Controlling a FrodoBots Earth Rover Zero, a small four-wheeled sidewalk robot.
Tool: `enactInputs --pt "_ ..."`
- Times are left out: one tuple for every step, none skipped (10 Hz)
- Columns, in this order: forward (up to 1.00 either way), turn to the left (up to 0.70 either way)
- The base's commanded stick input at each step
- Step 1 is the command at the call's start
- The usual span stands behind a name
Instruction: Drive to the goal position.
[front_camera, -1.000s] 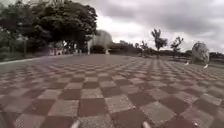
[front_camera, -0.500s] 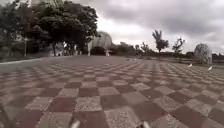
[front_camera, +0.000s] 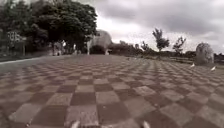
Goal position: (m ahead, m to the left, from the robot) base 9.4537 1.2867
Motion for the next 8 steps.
enactInputs --pt "0.50 0.00" --pt "0.50 0.00" --pt "0.50 0.00" --pt "0.50 0.00" --pt "0.50 0.00" --pt "0.50 0.00" --pt "0.50 0.00" --pt "0.50 0.00"
